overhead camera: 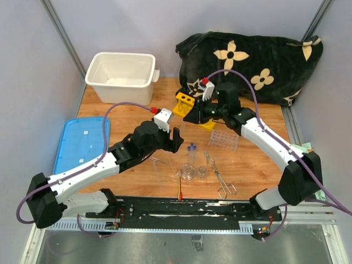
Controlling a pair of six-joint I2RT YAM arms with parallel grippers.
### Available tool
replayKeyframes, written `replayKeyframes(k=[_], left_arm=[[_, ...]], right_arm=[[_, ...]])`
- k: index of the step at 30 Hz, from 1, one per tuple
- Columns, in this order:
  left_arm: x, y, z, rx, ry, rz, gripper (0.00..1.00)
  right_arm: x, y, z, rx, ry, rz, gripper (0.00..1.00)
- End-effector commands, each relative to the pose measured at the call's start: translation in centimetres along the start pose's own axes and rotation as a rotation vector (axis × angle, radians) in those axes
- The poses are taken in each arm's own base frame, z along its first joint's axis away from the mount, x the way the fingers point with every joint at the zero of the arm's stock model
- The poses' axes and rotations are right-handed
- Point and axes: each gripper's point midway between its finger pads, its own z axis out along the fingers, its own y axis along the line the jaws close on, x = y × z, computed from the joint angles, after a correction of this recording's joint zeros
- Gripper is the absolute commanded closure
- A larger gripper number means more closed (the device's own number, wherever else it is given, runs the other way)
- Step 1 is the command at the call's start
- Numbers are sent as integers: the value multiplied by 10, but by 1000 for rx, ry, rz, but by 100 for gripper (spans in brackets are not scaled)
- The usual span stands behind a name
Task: Organize the chemistry lab equipment
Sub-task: Insert the test tube into the slot of the test tube rack.
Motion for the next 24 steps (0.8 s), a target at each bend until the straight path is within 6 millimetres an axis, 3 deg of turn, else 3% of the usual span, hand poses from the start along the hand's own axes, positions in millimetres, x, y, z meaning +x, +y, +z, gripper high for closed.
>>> replayKeyframes(k=[1, 8, 13, 18, 24], left_arm=[[3, 3, 7, -49, 41, -15, 26], [40, 22, 17, -154, 152, -25, 27], [64, 30, 26, -198, 219, -18, 28], [73, 26, 32, -179, 244, -28, 28], [78, 23, 39, -166, 256, -31, 29]], right_arm=[[-19, -45, -2, 259, -15, -158, 99], [-50, -111, -9, 592, -110, -295, 100], [-53, -146, -2, 708, -168, -366, 99], [-51, -162, 12, 721, -197, -381, 99], [-60, -161, 19, 704, -237, -388, 99]])
